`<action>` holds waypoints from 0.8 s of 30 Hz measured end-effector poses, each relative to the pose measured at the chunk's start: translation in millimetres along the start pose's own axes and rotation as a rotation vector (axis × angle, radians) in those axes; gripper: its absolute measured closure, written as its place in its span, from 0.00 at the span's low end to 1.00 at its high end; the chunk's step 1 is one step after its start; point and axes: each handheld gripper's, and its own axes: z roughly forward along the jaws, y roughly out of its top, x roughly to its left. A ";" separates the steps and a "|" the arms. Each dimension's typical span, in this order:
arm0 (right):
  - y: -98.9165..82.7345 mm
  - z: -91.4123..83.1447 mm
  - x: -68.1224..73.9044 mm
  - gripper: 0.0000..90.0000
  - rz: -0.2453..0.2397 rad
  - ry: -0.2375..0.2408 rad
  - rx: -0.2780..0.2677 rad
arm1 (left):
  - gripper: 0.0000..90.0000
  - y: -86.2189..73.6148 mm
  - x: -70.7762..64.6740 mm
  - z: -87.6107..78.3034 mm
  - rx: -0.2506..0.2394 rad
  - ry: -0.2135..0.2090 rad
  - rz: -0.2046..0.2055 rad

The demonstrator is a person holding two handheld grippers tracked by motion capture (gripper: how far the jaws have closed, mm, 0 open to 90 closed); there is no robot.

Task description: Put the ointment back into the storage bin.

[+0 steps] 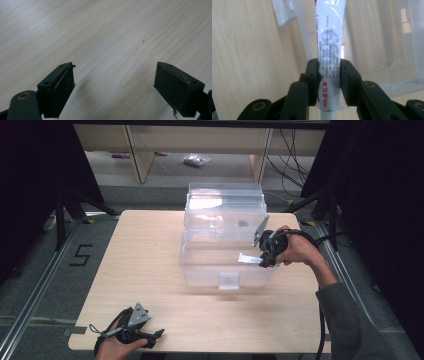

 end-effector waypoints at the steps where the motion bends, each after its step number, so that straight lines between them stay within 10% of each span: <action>1: -0.4 1.4 -2.5 0.79 -0.017 -0.010 0.005 | 0.18 0.1 -0.2 0.0 -0.002 0.001 -0.001; 24: 1.7 28.1 -20.2 0.79 -0.025 0.028 0.023 | 0.18 -0.4 0.5 0.0 -0.006 -0.001 0.003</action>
